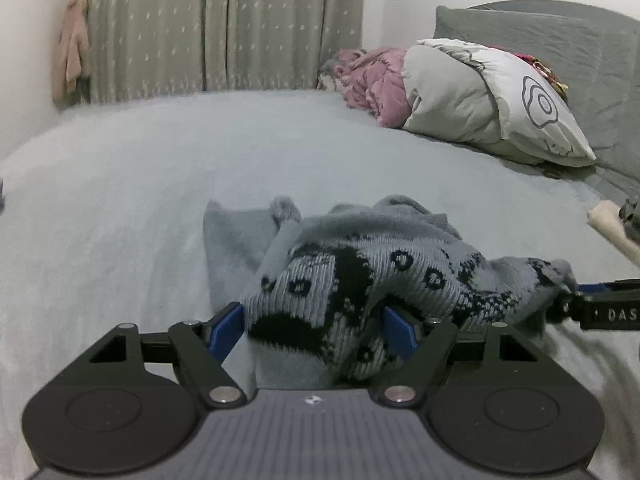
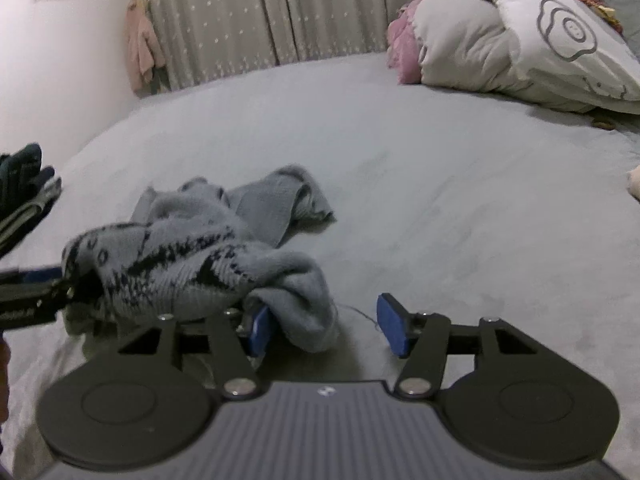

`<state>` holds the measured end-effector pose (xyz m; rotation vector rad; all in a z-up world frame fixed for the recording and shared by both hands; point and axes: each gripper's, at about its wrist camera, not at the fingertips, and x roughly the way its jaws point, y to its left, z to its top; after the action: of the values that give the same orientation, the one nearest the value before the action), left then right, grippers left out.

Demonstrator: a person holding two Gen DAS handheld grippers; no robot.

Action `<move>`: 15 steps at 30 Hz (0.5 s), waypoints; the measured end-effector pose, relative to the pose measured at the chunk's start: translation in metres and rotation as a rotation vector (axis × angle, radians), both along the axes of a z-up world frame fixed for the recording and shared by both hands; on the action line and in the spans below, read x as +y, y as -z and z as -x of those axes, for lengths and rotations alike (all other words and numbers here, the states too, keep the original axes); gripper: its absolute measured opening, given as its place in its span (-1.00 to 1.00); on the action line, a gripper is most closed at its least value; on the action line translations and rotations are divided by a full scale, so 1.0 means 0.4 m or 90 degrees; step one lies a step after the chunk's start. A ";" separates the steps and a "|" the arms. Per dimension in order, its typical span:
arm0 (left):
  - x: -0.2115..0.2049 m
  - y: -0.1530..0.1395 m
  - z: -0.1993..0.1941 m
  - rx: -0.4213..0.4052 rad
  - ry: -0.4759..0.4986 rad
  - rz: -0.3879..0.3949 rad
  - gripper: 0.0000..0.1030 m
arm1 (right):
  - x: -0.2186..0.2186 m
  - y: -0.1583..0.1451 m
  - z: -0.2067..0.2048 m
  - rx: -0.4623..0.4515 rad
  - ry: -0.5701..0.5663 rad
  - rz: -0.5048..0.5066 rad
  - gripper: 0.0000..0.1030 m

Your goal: Fold clothes

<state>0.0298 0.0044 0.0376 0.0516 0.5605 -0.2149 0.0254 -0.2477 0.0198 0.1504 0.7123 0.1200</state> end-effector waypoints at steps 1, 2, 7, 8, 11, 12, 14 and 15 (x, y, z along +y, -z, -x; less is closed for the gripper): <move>-0.003 0.000 -0.002 -0.014 0.000 -0.003 0.27 | 0.004 0.002 -0.003 0.004 -0.004 -0.002 0.19; -0.005 -0.001 -0.006 -0.023 0.002 -0.005 -0.07 | 0.007 0.003 -0.005 0.008 -0.006 -0.003 0.19; 0.008 -0.015 -0.037 -0.058 -0.017 0.008 -0.52 | 0.029 0.011 -0.004 0.007 -0.012 -0.005 0.20; 0.017 -0.015 -0.044 -0.059 -0.031 0.017 -0.56 | 0.031 0.010 -0.004 0.002 -0.014 -0.005 0.19; 0.047 -0.012 -0.059 -0.049 -0.078 0.060 -0.61 | 0.037 0.004 -0.008 -0.015 -0.020 -0.002 -0.06; 0.054 -0.012 -0.061 -0.044 -0.087 0.073 -0.61 | 0.038 0.001 -0.007 -0.023 -0.023 -0.004 -0.21; 0.068 -0.016 -0.067 -0.032 -0.089 0.099 -0.62 | 0.041 -0.004 -0.005 -0.032 -0.031 -0.012 -0.23; 0.072 -0.020 -0.068 -0.031 -0.086 0.106 -0.62 | 0.044 -0.011 0.001 -0.041 -0.035 -0.015 -0.13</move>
<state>0.0571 0.0333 0.0456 -0.1414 0.4944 -0.1281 0.0251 -0.2301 0.0244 0.1486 0.6513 0.1857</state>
